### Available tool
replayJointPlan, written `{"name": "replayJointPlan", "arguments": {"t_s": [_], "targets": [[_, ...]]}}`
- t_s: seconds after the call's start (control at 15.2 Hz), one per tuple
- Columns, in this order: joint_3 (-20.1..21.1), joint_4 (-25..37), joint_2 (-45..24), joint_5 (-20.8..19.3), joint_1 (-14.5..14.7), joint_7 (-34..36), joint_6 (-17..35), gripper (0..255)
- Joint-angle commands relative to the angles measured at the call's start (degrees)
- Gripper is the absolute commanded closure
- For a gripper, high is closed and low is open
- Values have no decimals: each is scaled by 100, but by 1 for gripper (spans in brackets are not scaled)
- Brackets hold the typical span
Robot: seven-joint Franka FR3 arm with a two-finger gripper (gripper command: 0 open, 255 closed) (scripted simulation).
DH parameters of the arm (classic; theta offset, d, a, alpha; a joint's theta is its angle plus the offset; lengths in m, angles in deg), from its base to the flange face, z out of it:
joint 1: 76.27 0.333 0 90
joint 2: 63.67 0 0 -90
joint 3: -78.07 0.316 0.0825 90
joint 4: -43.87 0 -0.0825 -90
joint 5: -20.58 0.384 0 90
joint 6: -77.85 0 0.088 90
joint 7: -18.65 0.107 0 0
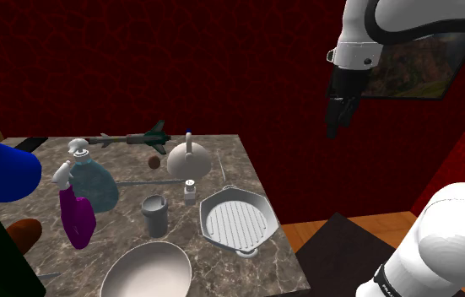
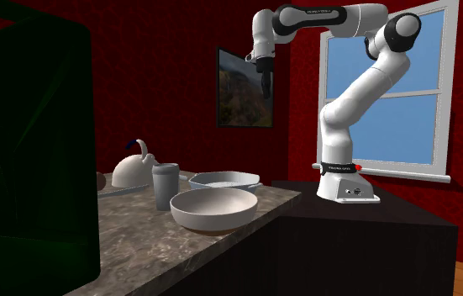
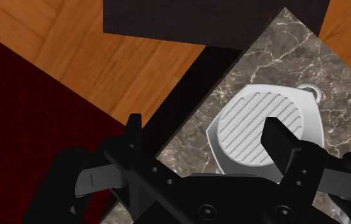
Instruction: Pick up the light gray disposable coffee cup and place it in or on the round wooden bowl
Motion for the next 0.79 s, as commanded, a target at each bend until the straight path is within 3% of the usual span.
{"name": "replayJointPlan", "arguments": {"t_s": [0.0, 0.73], "targets": [[0, 0, 0, 0, 0, 0, 0, 0], [1132, 89, -1397, 729, 344, 1503, 1279, 0]]}}
